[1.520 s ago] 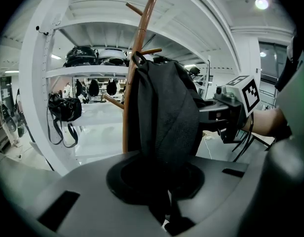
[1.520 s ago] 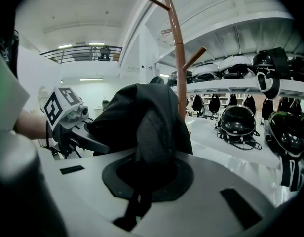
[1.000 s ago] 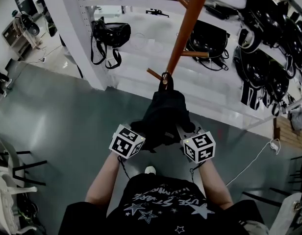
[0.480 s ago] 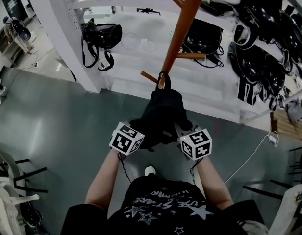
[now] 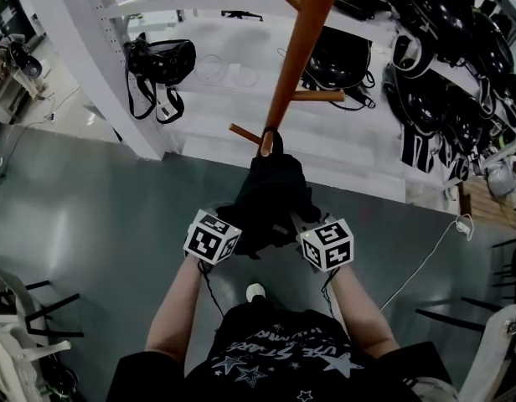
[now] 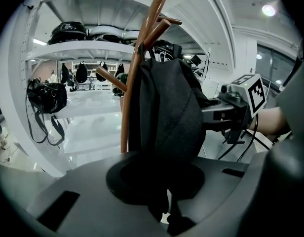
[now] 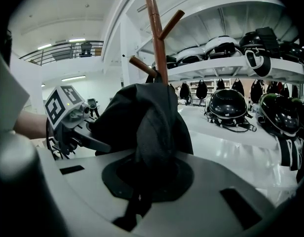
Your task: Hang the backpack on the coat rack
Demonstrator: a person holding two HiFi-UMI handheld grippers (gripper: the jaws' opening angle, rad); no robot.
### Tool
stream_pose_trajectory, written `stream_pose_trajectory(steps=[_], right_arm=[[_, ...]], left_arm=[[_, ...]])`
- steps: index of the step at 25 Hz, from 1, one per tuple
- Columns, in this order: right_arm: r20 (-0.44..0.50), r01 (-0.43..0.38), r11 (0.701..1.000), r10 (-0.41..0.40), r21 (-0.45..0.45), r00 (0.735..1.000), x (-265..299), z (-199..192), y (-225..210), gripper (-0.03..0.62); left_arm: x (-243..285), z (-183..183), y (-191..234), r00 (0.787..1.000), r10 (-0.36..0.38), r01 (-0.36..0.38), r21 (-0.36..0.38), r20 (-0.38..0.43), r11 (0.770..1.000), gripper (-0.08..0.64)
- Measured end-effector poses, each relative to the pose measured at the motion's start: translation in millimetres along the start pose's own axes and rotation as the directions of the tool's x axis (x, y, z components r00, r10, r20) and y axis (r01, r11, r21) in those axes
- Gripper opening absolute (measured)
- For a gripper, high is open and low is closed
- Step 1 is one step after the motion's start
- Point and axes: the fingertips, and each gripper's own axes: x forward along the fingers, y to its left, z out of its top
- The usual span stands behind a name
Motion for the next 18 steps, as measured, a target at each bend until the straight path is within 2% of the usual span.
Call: stream_pose_trajectory(steps=[10,18], right_arm=[[-0.019,0.009,1.000,-0.008,0.023,1.000,25,-7,-7,0.020],[-0.053,0.056,0.998,-0.055,0.019,0.997,40,-12,-17,0.029]], left_arm=[[18,-2,30,0.998,0.063,-0.064,-0.028,-0.019,0.998,0.084],[34,0,49,0.992,0.122,-0.122,-0.049,0.008,0.991,0.112]])
